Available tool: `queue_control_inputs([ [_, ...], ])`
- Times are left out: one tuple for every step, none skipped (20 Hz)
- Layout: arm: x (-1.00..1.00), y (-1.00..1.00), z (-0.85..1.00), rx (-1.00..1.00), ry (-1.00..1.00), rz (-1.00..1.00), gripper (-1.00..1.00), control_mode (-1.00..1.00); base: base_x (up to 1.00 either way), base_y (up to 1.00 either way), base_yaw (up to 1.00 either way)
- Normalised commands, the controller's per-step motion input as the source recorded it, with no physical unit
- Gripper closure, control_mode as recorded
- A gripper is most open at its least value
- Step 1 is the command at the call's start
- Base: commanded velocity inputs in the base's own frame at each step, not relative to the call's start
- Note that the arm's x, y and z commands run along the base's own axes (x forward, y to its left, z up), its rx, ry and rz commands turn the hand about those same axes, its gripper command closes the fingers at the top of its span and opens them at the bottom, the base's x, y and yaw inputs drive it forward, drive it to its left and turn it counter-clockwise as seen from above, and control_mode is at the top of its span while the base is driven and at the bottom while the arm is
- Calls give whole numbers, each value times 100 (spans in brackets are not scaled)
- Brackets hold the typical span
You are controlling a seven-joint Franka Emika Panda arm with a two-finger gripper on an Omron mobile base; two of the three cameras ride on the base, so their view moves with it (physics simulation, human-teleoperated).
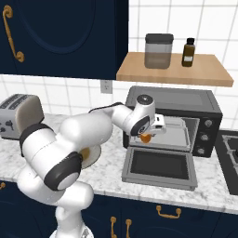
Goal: Pick up the kebab skewer and baguette bread, and place them inside the toaster oven. Close the toaster oven door and start by setting the timer.
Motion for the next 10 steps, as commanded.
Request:
queue_control_inputs([
  [0, 0, -4, 0, 0, 0, -100, -100, 0, 0, 0],
  [0, 0, -4, 0, 0, 0, -100, -100, 0, 0, 0],
  [0, 0, -1, 0, 0, 0, -100, -100, 0, 0, 0],
  [0, 0, 0, 0, 0, 0, -100, -100, 0, 0, 0],
  [0, 0, 0, 0, 0, 0, -100, -100, 0, 0, 0],
  [0, 0, 0, 0, 0, 0, -100, -100, 0, 0, 0],
  [0, 0, 0, 0, 0, 0, -100, -100, 0, 0, 0],
  [-1, 0, 0, 0, 0, 0, -100, -100, 0, 0, 0],
  [-1, 0, 0, 0, 0, 0, -100, -100, 0, 0, 0],
  [-9, 0, 0, 0, 0, 0, -100, -100, 0, 0, 0],
])
